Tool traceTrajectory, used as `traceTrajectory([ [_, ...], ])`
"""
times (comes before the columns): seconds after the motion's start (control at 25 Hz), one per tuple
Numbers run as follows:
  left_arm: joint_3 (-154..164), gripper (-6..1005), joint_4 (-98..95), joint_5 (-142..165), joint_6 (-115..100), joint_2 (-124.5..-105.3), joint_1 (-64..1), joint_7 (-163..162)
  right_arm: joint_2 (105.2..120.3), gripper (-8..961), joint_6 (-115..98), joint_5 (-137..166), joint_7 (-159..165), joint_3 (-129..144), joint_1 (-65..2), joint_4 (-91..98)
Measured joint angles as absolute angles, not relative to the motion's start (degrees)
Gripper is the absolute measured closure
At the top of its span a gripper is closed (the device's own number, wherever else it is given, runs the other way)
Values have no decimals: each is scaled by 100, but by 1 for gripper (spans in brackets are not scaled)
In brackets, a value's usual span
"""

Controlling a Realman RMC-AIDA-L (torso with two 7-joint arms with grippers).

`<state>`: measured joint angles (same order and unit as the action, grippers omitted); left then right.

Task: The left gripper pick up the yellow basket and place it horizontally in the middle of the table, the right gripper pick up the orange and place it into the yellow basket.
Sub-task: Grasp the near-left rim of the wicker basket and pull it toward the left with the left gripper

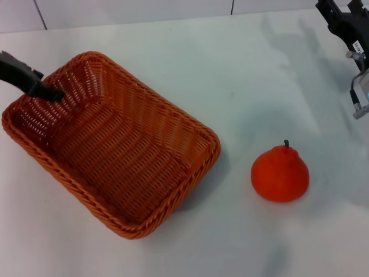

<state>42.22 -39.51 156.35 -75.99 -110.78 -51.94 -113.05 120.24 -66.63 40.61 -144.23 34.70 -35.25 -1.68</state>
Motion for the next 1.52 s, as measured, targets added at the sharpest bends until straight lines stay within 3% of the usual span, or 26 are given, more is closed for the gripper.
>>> traceTrajectory([
  [0.28,4365,281,-3598,15761,-7375,-11095,-5295,-11302,12024,12,-6527,4047,-14422,3472,-3553,-125],
  [0.84,4324,622,-3673,15737,-7606,-11100,-5350,-11295,12024,11,-6208,4035,-14423,3472,-3645,-114],
  [1.04,3971,821,-4050,15393,-7977,-11095,-5116,-11219,12023,11,-6217,4033,-14423,3472,-3647,-114],
  [1.32,2879,830,-4403,14318,-8654,-10957,-4499,-11336,12019,11,-6204,4035,-14423,3472,-3661,-113],
  [1.52,2290,829,-4392,13659,-8612,-11050,-4036,-11658,12014,11,-6182,4040,-14423,3471,-3730,-110],
])
